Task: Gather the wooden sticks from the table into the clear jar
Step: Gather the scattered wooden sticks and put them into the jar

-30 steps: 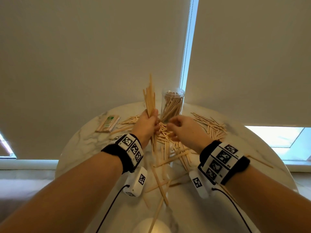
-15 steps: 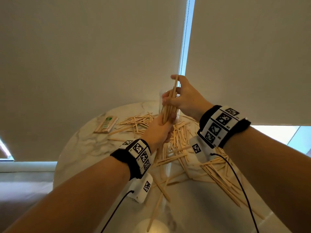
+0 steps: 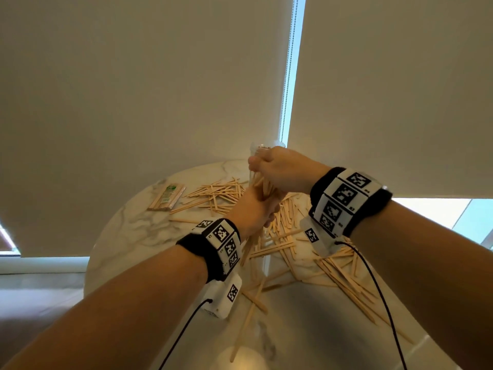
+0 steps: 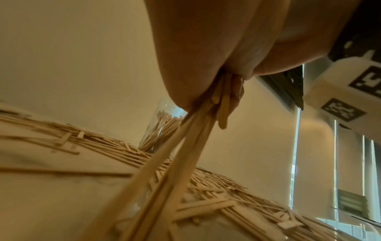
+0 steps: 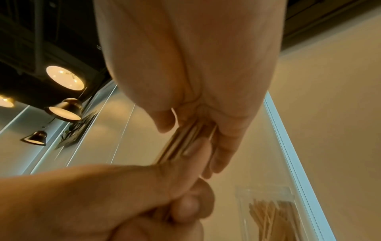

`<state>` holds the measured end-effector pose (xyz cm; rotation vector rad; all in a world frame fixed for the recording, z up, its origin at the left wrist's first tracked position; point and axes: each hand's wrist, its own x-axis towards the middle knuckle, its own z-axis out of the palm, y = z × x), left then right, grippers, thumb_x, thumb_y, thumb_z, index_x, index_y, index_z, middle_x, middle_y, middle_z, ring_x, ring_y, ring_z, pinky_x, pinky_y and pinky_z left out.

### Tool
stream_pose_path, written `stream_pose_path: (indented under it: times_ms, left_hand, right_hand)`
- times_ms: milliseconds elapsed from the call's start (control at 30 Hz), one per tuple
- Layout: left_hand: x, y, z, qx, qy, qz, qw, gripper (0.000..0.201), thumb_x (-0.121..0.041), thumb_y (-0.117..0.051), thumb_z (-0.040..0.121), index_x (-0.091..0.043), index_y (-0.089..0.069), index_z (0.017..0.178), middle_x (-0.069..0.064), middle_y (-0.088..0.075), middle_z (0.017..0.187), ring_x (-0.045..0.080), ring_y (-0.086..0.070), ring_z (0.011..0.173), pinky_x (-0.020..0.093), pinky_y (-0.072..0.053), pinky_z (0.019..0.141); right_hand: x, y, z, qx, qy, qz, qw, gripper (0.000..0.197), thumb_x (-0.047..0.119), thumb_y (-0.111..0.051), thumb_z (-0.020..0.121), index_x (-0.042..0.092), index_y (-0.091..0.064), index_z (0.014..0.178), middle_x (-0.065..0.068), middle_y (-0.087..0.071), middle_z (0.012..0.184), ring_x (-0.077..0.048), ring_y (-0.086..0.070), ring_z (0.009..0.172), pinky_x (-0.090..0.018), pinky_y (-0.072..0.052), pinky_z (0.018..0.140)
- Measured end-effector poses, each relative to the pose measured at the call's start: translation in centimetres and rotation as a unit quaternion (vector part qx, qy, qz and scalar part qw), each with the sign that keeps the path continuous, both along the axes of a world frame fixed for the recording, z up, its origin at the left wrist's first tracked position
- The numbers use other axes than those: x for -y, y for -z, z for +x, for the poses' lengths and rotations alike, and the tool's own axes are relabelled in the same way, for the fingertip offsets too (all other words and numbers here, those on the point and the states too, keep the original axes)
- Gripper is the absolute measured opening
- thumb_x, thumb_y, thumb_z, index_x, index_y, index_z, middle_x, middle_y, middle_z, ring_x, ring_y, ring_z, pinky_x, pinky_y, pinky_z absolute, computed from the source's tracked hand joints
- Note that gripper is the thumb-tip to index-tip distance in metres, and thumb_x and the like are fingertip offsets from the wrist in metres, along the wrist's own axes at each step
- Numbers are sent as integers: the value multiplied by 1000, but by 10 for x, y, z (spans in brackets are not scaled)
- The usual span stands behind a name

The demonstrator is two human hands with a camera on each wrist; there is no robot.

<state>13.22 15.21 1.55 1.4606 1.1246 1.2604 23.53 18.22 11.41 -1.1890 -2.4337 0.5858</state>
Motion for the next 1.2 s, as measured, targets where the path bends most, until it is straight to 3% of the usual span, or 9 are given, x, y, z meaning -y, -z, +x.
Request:
stream_pose_path:
  times_ms: [100, 167, 367, 533, 767, 900, 1000, 1133, 1200]
  left_hand:
    - [-1, -3, -8, 27, -25, -9, 999, 21, -30, -51, 102, -13, -53, 89, -9, -46, 56, 8, -36, 46, 24, -35, 47]
    - [-3, -10, -20, 64, -66, 11, 996, 29, -42, -49, 102, -16, -52, 88, -9, -48, 57, 9, -39, 49, 25, -38, 50]
    - [-11, -35, -41, 190, -139, 72, 969, 29, -45, -49, 101, -21, -43, 86, -4, -47, 60, 10, -37, 47, 29, -36, 52]
    - [-7, -34, -32, 192, -152, 95, 965, 30, -43, -49, 101, -20, -42, 82, -6, -44, 57, 10, -37, 47, 29, -37, 51]
    - [-9, -39, -32, 214, -174, 95, 956, 35, -49, -55, 96, -19, -45, 80, -7, -39, 57, 10, -34, 48, 27, -36, 50]
    - [-7, -37, -22, 199, -160, 97, 962, 33, -44, -58, 96, -18, -48, 78, -7, -41, 56, 9, -37, 48, 28, -37, 53]
    - [-5, -34, -16, 186, -156, 93, 966, 35, -42, -53, 99, -15, -53, 78, -6, -44, 57, 10, -41, 49, 28, -40, 53]
    - [-5, -37, -13, 182, -162, 76, 967, 40, -50, -46, 100, -19, -48, 75, -5, -44, 58, 13, -44, 51, 32, -42, 55]
    - [-3, -38, -9, 189, -151, 57, 969, 39, -51, -44, 100, -19, -49, 79, -2, -49, 62, 16, -48, 57, 36, -45, 61]
  right_hand:
    - [2, 7, 5, -139, 28, -8, 990, 49, 47, -41, 104, 19, -43, 144, 4, -58, 130, -7, -58, 101, -18, -44, 75]
    - [7, 16, 12, -188, 69, -18, 980, 48, 42, -46, 103, 19, -38, 144, 7, -57, 123, 1, -56, 87, -13, -41, 64]
    - [20, 77, 11, 73, -20, -107, 991, 61, 52, -69, 86, 24, -49, 136, 6, -68, 115, -12, -66, 100, -36, -54, 92]
    - [24, 84, 2, -18, -67, -213, 975, 13, 18, -61, 97, 8, -67, 104, -4, -76, 94, -17, -75, 84, -40, -60, 88]
    - [29, 87, 5, 39, -60, -188, 980, 38, 31, -64, 89, 24, -54, 125, 1, -65, 107, -17, -65, 99, -41, -54, 93]
    - [29, 84, 5, -110, -28, -254, 961, 9, 15, -51, 98, 10, -55, 103, -8, -58, 81, -18, -61, 63, -38, -58, 71]
    - [31, 76, 4, -153, -39, -269, 950, 11, 11, -56, 93, 11, -53, 103, -11, -49, 87, -17, -47, 62, -33, -48, 63]
    - [30, 67, 4, -139, -55, -246, 958, 34, 23, -66, 88, 11, -54, 118, -12, -61, 101, -22, -61, 76, -33, -56, 69]
    - [27, 63, 4, -127, -41, -187, 973, 28, 24, -62, 91, 12, -57, 115, -10, -67, 99, -22, -67, 80, -35, -60, 71]
